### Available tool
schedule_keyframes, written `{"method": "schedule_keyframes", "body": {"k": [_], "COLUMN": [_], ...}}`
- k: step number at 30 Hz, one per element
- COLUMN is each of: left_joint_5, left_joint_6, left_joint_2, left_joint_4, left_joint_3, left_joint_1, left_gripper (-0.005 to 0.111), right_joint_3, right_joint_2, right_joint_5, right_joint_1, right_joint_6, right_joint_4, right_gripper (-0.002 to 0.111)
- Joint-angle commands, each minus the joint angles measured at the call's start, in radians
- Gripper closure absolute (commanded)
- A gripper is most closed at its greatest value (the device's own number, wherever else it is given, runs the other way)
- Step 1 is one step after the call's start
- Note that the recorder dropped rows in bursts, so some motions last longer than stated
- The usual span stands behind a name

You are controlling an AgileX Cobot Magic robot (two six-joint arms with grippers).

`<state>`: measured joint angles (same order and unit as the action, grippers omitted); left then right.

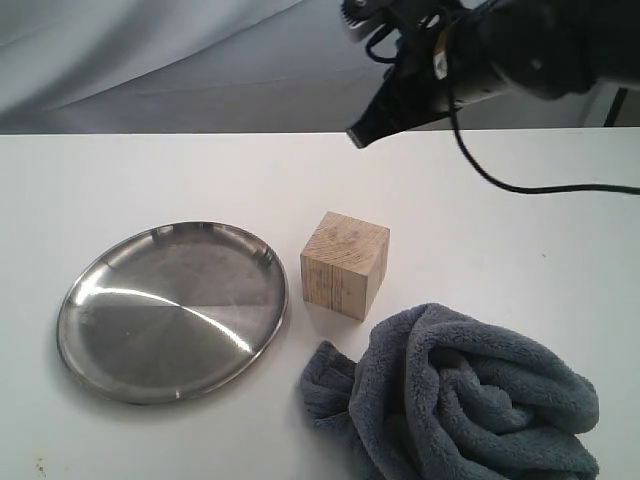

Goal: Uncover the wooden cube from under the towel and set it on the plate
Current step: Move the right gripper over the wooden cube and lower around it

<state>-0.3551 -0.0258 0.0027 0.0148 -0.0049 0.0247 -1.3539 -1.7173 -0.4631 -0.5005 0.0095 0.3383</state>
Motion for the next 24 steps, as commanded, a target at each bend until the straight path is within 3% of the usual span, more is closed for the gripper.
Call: {"method": "schedule_keyframes", "body": {"k": [1, 3, 5, 15, 19, 21, 22, 23, 24], "left_joint_5": [0.010, 0.010, 0.010, 0.010, 0.010, 0.010, 0.010, 0.010, 0.010], "left_joint_6": [0.001, 0.001, 0.001, 0.001, 0.001, 0.001, 0.001, 0.001, 0.001], "left_joint_2": [-0.003, -0.003, -0.003, -0.003, -0.003, -0.003, -0.003, -0.003, -0.003], "left_joint_4": [0.000, 0.000, 0.000, 0.000, 0.000, 0.000, 0.000, 0.000, 0.000], "left_joint_3": [0.005, 0.005, 0.005, 0.005, 0.005, 0.005, 0.005, 0.005, 0.005], "left_joint_1": [-0.001, -0.001, -0.001, -0.001, -0.001, -0.001, -0.001, -0.001, -0.001], "left_gripper": [0.107, 0.107, 0.107, 0.107, 0.107, 0.107, 0.107, 0.107, 0.107], "right_joint_3": [-0.037, -0.040, -0.040, -0.040, -0.040, -0.038, -0.038, -0.038, -0.038], "right_joint_2": [-0.001, -0.009, -0.021, -0.104, -0.136, -0.158, -0.170, -0.173, -0.184], "right_joint_5": [-0.257, -0.372, -0.390, -0.337, -0.330, -0.328, -0.300, -0.283, -0.249], "right_joint_1": [0.141, 0.191, 0.213, 0.164, 0.123, 0.101, 0.094, 0.092, 0.091], "right_joint_6": [-0.809, -1.008, -1.065, -1.087, -1.090, -1.082, -1.082, -1.082, -1.082], "right_joint_4": [-0.724, -0.924, -0.988, -0.889, -0.713, -0.656, -0.663, -0.658, -0.663], "right_gripper": [0.108, 0.108, 0.108, 0.108, 0.103, 0.079, 0.047, 0.029, 0.003]}}
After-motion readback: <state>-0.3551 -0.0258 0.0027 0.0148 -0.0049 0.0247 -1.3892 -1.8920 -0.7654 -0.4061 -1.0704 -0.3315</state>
